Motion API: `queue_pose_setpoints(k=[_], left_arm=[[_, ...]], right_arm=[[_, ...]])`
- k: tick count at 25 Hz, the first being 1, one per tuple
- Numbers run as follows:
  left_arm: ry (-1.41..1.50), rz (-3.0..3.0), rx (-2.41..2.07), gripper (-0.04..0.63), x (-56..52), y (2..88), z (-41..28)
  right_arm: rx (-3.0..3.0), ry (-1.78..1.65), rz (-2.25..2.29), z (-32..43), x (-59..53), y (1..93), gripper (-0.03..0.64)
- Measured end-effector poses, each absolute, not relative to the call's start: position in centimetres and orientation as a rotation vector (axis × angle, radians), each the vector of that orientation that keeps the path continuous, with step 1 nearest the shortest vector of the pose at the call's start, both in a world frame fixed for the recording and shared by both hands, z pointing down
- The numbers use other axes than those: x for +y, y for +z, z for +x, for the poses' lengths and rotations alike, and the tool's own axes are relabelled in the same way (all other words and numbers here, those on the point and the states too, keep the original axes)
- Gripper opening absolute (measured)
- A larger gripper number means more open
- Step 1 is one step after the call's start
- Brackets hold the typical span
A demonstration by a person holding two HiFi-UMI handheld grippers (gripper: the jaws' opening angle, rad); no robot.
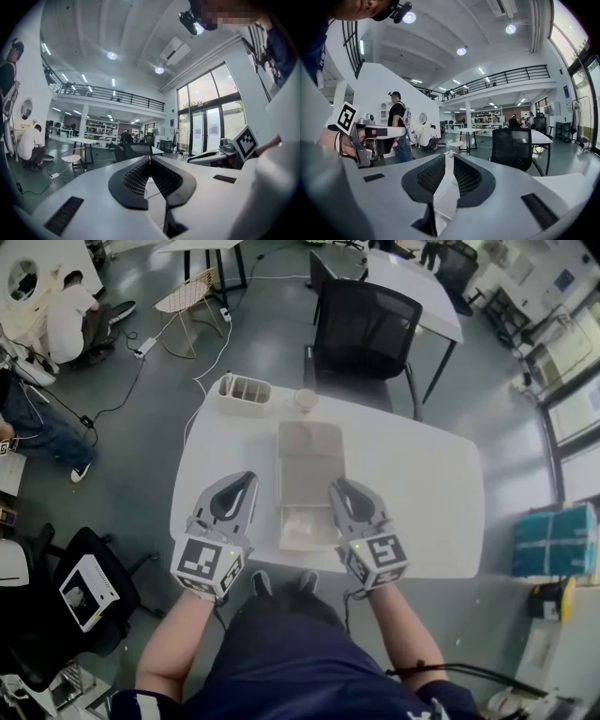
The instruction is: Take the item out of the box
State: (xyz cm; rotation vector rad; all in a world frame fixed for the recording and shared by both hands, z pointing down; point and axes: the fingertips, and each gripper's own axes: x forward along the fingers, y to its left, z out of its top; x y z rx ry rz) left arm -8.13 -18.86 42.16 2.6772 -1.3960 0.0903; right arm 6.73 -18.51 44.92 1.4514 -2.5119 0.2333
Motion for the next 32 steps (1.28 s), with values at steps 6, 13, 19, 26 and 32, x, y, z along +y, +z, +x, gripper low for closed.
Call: queue_pose_setpoints(k=[6, 13, 19, 26, 32], left_arm=[[0.17, 2.606, -1.357, 0.053, -19.4, 46.7, -7.2], [0.333, 2.51, -1.295, 0.206, -18.8, 53.3, -6.3], [0.422, 2.437, -1.282, 0.215, -17.3, 56.7, -6.6], [0.451, 2.394, -1.301, 0.215, -15.9, 57.5, -7.7], [0.451, 2.376, -1.337, 0.213, -15.2, 56.9, -8.9]], right_arm=[[-2.501, 0.321, 1.291, 6.5, -19.0, 49.6, 0.08], [-2.437, 0.394, 1.011, 5.4, -17.5, 56.3, 0.14], [-2.302, 0.478, 0.791, 4.4, -15.1, 62.6, 0.166], [-2.075, 0.559, 0.682, 5.0, -14.6, 69.6, 0.204], [-1.976, 0.577, 0.635, 4.7, -14.2, 73.1, 0.245]])
